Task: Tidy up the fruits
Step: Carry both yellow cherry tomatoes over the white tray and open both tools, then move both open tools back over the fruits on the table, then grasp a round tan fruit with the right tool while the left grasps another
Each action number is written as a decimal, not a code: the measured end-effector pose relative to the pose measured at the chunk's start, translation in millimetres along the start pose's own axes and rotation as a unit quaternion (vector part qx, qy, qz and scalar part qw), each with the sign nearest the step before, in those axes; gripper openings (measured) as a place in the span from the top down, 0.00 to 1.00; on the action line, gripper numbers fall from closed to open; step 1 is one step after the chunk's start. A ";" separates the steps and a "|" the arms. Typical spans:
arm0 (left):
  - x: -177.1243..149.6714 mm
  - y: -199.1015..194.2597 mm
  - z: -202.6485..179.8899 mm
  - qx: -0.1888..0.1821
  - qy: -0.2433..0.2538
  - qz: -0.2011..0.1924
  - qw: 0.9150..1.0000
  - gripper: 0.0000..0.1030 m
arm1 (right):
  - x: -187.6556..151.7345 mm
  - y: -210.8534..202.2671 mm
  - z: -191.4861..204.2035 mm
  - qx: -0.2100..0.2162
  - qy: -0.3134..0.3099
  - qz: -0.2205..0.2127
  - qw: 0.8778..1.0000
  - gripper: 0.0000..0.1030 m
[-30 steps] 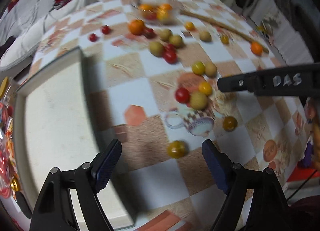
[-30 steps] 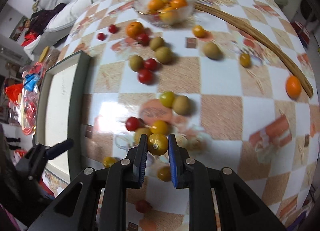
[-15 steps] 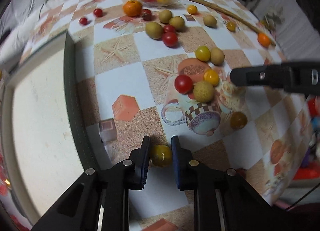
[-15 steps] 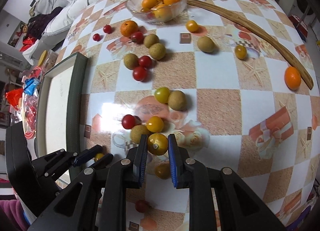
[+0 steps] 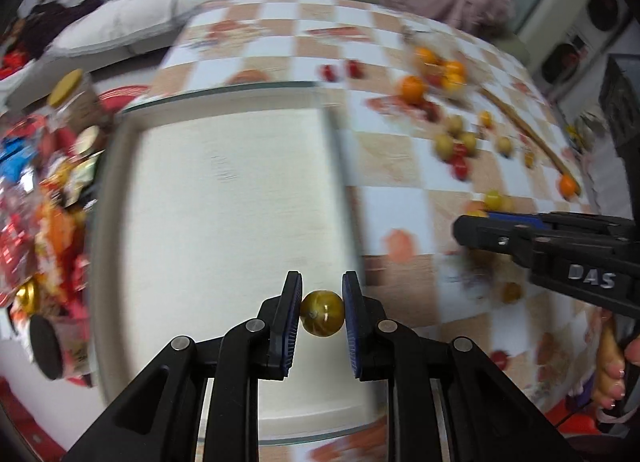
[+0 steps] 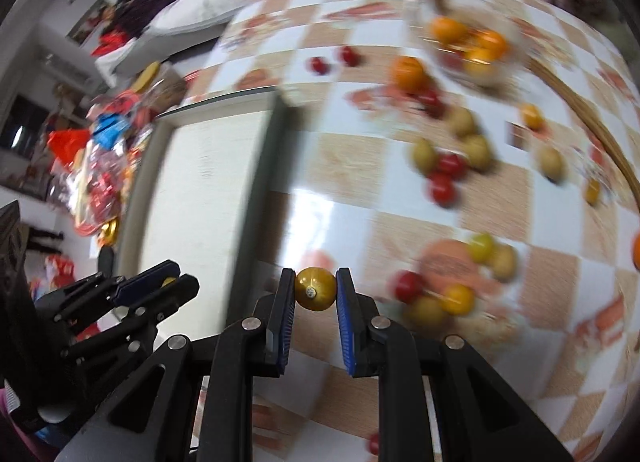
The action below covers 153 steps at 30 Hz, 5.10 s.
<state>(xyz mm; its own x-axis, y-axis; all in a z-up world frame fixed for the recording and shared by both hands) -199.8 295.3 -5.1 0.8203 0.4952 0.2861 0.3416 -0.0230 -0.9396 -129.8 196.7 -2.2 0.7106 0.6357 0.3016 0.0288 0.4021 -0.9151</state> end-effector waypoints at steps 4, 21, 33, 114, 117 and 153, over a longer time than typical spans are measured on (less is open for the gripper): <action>-1.9 6.2 49.8 0.044 -0.033 0.004 0.998 0.78 | 15.4 17.4 37.0 0.027 -0.037 0.003 0.999 0.79; -18.7 29.3 106.0 0.123 -0.051 0.010 0.991 0.52 | 26.4 97.1 92.0 0.012 -0.128 0.083 0.988 0.72; -9.6 17.8 108.5 0.135 -0.041 -0.011 0.990 0.14 | 45.3 48.3 87.0 0.010 -0.113 -0.006 0.994 0.19; 55.0 82.0 -168.2 -0.062 0.158 -0.032 0.985 0.28 | -9.6 -18.5 -194.9 -0.100 0.138 -0.056 0.984 0.70; 52.2 91.6 -163.7 -0.042 0.172 -0.023 0.984 0.28 | -11.8 -19.3 -193.0 -0.098 0.138 -0.056 0.984 0.70; 54.8 111.1 -182.9 -0.074 0.181 -0.006 0.981 0.73 | -28.6 -35.1 -180.9 -0.088 0.154 -0.060 0.982 0.70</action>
<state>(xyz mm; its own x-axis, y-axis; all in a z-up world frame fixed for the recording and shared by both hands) -33.0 161.1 -59.4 0.9158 0.1558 0.3701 0.3930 -0.1585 -0.9058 -23.9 45.2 -27.1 0.8726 0.3501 0.3406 0.2278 0.3252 -0.9178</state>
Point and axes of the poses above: each gripper's, at about its wrist camera, not at the fingertips, and y roughly the way its jaws point, z to its left, x to its top, the point moved 8 cm from there along y, roughly the way its jaws point, and after that the axes turned 14 degrees about -y, right-handed, at the moved point
